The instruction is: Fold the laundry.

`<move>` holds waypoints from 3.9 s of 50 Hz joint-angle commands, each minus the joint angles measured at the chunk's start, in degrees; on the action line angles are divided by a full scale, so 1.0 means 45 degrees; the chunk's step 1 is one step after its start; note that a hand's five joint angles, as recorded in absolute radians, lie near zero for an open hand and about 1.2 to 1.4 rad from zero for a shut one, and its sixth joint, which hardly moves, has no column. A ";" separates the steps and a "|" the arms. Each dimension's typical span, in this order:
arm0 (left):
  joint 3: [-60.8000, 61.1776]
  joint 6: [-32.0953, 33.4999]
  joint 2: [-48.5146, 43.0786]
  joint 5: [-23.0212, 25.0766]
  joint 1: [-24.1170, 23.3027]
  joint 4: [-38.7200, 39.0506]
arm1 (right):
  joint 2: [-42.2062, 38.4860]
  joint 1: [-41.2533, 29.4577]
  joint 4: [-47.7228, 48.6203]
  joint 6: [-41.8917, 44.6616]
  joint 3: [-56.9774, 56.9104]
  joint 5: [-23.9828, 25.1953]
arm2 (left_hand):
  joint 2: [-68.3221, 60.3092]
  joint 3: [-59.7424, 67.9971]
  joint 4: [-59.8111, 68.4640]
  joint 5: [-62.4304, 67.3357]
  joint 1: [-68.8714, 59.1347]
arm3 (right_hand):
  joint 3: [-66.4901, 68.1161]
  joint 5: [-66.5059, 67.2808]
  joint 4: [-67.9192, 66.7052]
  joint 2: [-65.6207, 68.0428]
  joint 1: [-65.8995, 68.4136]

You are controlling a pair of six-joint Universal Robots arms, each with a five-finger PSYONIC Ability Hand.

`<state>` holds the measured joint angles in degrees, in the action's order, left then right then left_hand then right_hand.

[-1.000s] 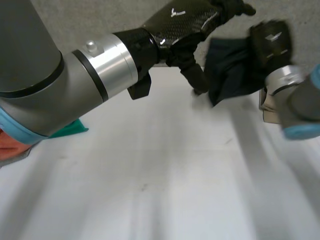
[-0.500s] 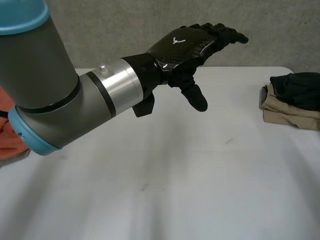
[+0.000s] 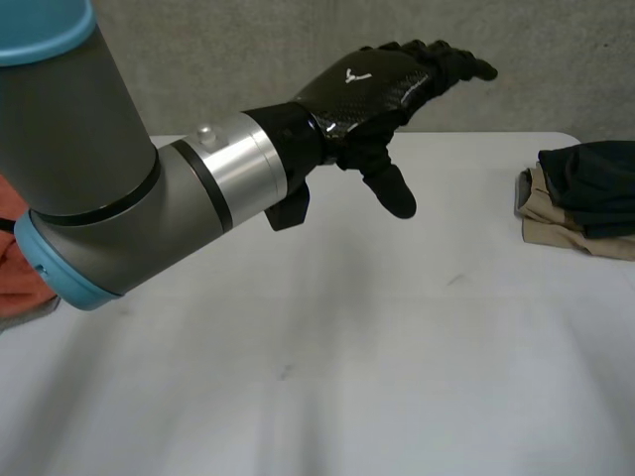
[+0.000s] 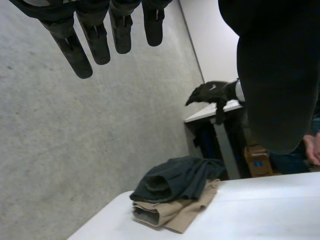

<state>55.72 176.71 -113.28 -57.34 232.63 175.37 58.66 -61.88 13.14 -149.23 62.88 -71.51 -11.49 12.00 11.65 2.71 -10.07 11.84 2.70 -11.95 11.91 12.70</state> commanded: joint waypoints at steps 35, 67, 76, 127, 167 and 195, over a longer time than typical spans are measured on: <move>-0.0213 1.3676 -0.7346 -0.8997 0.8774 0.5851 | 0.3176 -0.9687 0.3389 0.0194 0.9054 0.1262 | -0.3367 0.3252 0.3331 0.3095 -0.3682 | -0.0409 -0.0599 0.0433 -0.0424 -0.0601; 0.3519 0.6551 -0.1655 -0.9231 -0.1143 0.2751 | 0.4426 -0.8399 0.3117 -0.0020 0.8997 0.0090 | -1.5225 1.5110 1.5190 1.4954 -1.5541 | -0.0409 -0.0599 0.0433 -0.0424 -0.0601; 0.2268 0.5439 -0.2972 -0.9329 -0.1968 0.0990 | 0.4407 -0.8281 0.1731 -0.0430 0.8430 -0.0320 | 0.0020 -0.0135 -0.0056 -0.0291 -0.0295 | -0.0409 -0.0599 0.0433 -0.0424 -0.0601; 0.5255 0.1551 -0.0300 -0.8861 0.0649 0.0657 | 0.4500 -1.1328 0.0305 -0.1409 0.8821 -0.3231 | -1.5225 1.5110 1.5190 1.4954 -1.5541 | 1.5146 1.4956 -1.5123 1.5132 1.4955; 0.4103 0.1707 0.1383 -0.8235 0.0473 0.0794 | -0.1164 -1.1738 0.3453 0.1796 0.1318 -0.3441 | -1.5225 1.5110 1.5190 1.4954 -1.5541 | -0.0409 -0.0599 0.0433 -0.0424 -0.0601; 0.4123 0.1883 0.2282 -0.8118 0.0590 0.0911 | 0.1031 -1.1855 -0.1494 -0.6407 0.8314 -0.3249 | -1.5225 1.5110 1.5190 1.4954 -1.5541 | 0.1436 0.1247 -0.1413 0.1422 0.1245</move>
<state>74.01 185.29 -103.05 -93.93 235.29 179.48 72.81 -114.92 -0.64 -175.82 102.99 -84.80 -68.15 68.26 68.74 55.25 -62.53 12.06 2.80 -12.07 11.92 12.74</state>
